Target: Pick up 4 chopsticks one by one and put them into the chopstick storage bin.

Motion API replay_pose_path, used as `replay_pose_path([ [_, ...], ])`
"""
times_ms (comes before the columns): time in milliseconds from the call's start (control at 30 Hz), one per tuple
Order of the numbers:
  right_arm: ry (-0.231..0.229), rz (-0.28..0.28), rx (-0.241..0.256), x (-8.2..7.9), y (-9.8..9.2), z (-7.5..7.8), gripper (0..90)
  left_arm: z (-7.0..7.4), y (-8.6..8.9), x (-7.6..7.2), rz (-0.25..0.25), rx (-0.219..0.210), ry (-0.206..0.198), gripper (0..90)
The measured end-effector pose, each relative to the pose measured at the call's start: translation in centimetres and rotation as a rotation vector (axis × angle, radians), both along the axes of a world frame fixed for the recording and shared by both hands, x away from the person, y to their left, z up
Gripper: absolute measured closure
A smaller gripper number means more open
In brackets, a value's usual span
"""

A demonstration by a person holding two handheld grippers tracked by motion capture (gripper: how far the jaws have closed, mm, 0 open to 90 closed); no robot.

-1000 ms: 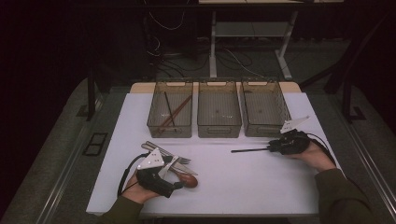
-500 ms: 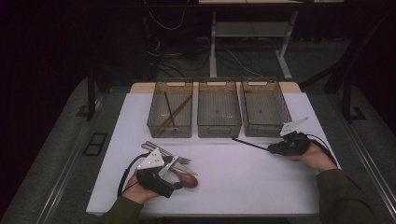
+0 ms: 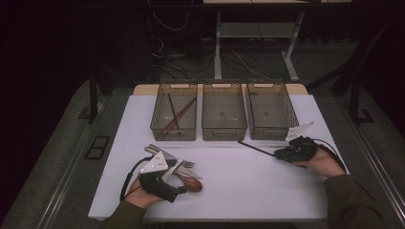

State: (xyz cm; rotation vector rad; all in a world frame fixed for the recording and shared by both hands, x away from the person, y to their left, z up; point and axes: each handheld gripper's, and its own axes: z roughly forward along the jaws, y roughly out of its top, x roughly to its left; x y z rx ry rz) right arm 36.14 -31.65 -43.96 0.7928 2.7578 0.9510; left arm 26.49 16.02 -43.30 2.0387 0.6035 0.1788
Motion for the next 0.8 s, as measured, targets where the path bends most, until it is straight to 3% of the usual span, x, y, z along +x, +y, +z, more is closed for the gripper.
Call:
replay_pose_path([
  [267, -0.019, -0.016, 0.061, 0.3, 0.8, -0.1, 81.5, 0.0, 0.0, 0.0, -0.001, -0.001, 0.001, 0.0],
  [800, -0.066, -0.015, 0.036, 0.2, 1.9, -0.8, 85.2, 0.1, 0.0, 0.0, 0.000, 0.000, 0.001, 0.0],
])
